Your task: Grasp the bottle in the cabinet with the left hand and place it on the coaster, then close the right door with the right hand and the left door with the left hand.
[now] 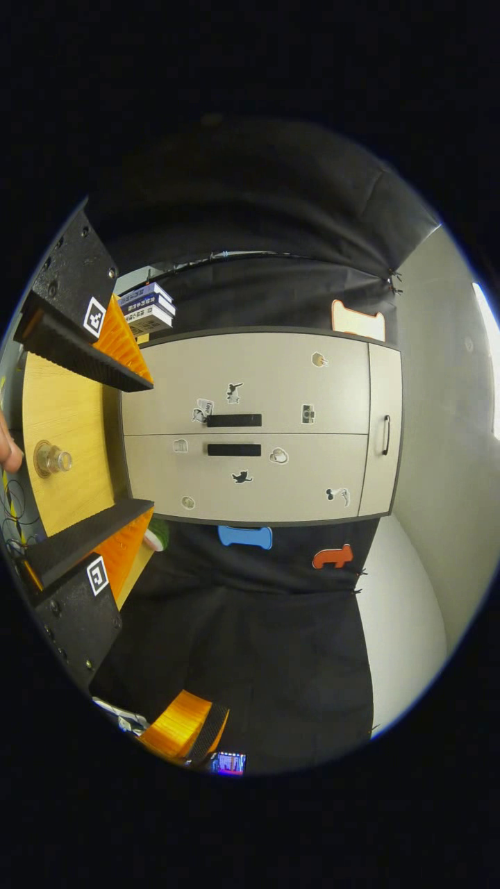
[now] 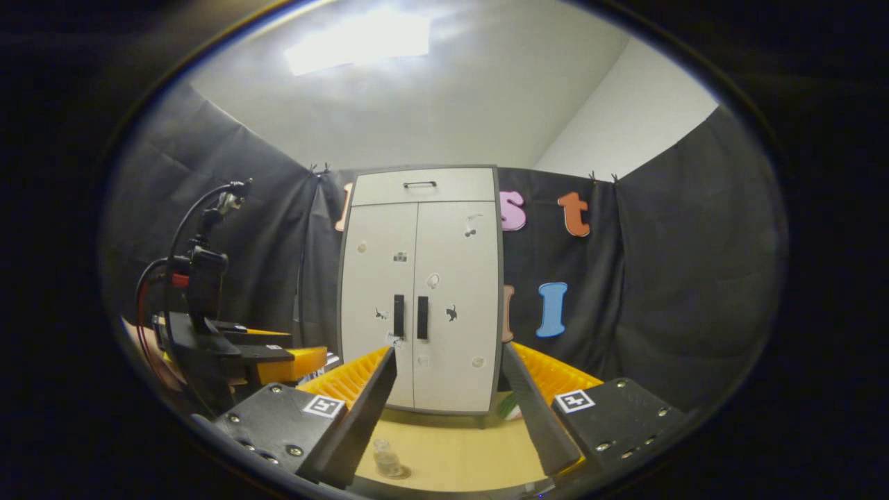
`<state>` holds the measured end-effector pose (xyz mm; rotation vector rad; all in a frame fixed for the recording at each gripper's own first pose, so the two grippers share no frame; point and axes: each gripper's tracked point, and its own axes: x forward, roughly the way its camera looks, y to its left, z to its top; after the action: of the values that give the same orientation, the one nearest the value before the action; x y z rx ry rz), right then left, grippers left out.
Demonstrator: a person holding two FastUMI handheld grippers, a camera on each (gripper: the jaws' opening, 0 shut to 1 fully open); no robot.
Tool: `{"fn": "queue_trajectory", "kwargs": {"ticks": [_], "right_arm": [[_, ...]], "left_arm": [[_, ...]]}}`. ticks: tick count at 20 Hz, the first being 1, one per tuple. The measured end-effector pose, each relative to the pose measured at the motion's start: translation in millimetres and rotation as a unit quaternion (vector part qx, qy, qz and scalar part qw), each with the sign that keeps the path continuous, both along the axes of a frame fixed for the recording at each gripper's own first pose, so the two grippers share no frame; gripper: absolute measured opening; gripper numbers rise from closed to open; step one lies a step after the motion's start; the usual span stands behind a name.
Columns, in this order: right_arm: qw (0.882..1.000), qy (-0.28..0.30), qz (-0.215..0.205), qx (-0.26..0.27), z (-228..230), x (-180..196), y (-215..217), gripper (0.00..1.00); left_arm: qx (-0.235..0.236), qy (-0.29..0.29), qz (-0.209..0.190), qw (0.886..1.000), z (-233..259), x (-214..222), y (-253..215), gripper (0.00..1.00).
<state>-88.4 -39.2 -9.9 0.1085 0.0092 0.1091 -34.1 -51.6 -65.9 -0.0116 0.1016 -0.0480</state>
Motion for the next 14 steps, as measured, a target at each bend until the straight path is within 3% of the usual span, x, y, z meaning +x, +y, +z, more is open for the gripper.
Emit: {"fn": "queue_trajectory", "kwargs": {"ticks": [14], "right_arm": [[1.000,-0.003,-0.001,-0.011,-7.4,-20.8,-7.8,0.94]], "left_arm": [[0.026,-0.035,0.014,0.999,17.3,8.3,-7.9,0.98]]}}
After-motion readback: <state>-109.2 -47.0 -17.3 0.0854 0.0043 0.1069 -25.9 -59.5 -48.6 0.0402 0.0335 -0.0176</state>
